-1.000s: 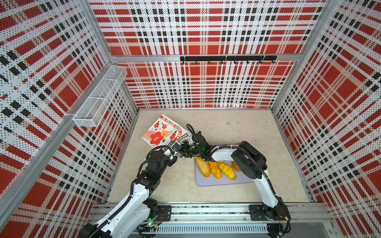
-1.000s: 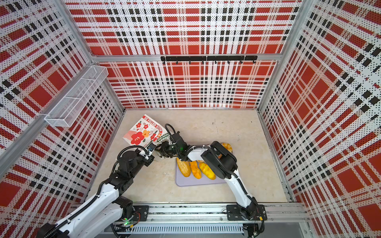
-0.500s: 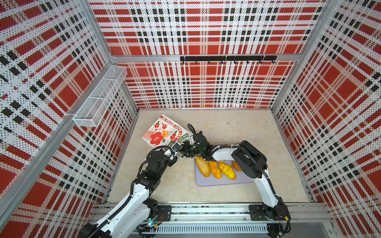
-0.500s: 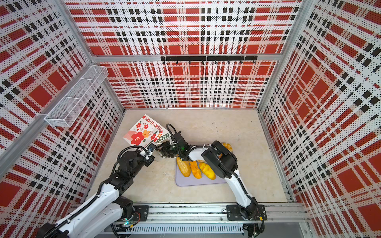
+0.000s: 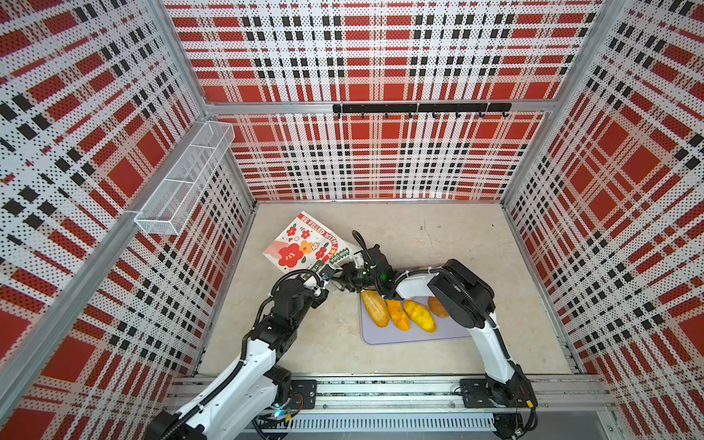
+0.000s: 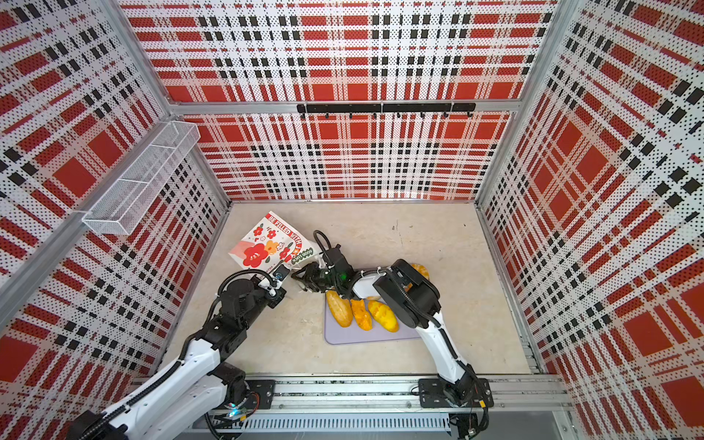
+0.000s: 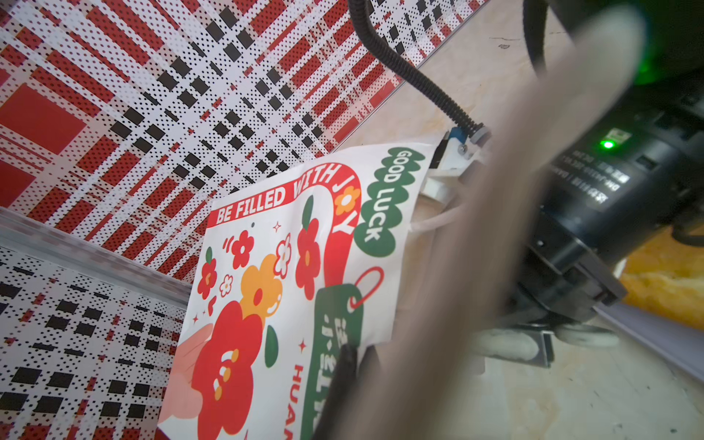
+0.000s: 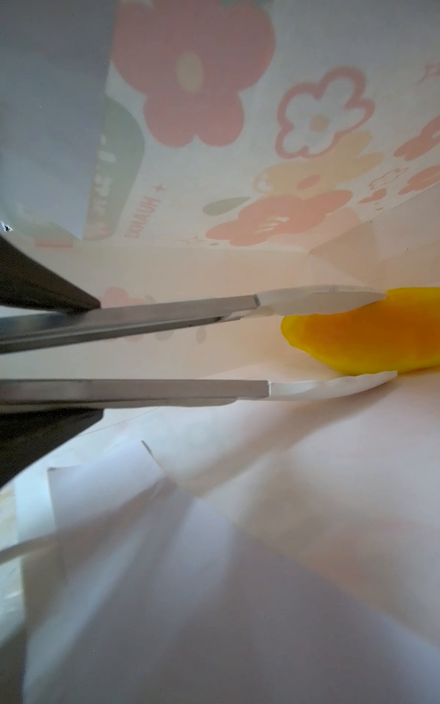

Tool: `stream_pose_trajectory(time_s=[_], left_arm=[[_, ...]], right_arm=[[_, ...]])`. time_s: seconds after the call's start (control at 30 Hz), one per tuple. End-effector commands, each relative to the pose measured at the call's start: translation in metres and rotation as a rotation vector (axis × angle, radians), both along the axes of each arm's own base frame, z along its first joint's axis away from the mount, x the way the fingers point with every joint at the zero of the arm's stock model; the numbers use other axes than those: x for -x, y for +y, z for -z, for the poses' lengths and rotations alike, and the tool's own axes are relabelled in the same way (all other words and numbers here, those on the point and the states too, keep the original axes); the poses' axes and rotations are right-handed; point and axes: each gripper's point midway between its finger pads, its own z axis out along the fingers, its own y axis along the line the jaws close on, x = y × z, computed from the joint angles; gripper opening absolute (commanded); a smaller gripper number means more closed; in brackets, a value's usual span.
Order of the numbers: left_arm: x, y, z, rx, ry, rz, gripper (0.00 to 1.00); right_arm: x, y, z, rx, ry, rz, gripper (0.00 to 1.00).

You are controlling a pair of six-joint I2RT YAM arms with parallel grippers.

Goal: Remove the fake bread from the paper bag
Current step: 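Close the tongs on the yellow roll with the right gripper, then pull the yellow roll out of the bag with the right gripper's tongs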

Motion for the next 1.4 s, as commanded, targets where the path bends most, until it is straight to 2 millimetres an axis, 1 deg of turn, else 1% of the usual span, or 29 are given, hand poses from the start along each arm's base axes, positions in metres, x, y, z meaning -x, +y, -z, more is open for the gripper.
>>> stream_pose_trajectory(time_s=[0.0,0.13,0.2,0.33,0.43,0.57,0.7,0.93,1.03,1.17,1.37], left_arm=[[0.0,-0.002,-0.007,0.002,-0.021,0.009,0.0],[0.0,-0.004,-0.007,0.001,-0.019,0.014,0.0],[0.0,-0.005,-0.005,-0.005,-0.016,0.019,0.0],[0.0,-0.008,-0.002,-0.009,-0.006,0.028,0.0],[-0.002,-0.009,-0.001,-0.003,-0.003,0.02,0.0],[-0.007,0.0,0.001,-0.001,0.005,-0.051,0.0],[-0.011,0.006,0.001,0.013,0.002,-0.099,0.0],[-0.015,0.011,-0.001,0.046,0.003,-0.147,0.0],[-0.016,0.014,0.0,0.062,0.007,-0.173,0.0],[-0.016,0.017,-0.002,0.093,0.001,-0.195,0.0],[-0.017,0.025,-0.003,0.136,-0.002,-0.234,0.0]], right_arm=[[-0.011,0.003,-0.019,-0.053,-0.039,0.017,0.4],[-0.018,0.009,-0.013,-0.022,-0.035,0.02,0.39],[-0.023,0.012,-0.008,0.002,-0.035,0.02,0.36],[-0.028,0.025,-0.001,0.022,-0.039,-0.002,0.29],[-0.028,0.032,-0.008,-0.014,-0.061,-0.022,0.18],[-0.021,0.026,-0.028,-0.037,-0.111,-0.038,0.0],[-0.011,0.016,-0.042,-0.062,-0.13,-0.037,0.0],[0.0,0.007,-0.063,-0.145,-0.123,-0.036,0.0],[0.003,0.004,-0.075,-0.192,-0.126,-0.033,0.0],[0.003,-0.003,-0.085,-0.215,-0.137,-0.025,0.0],[0.005,-0.006,-0.098,-0.25,-0.151,-0.027,0.0]])
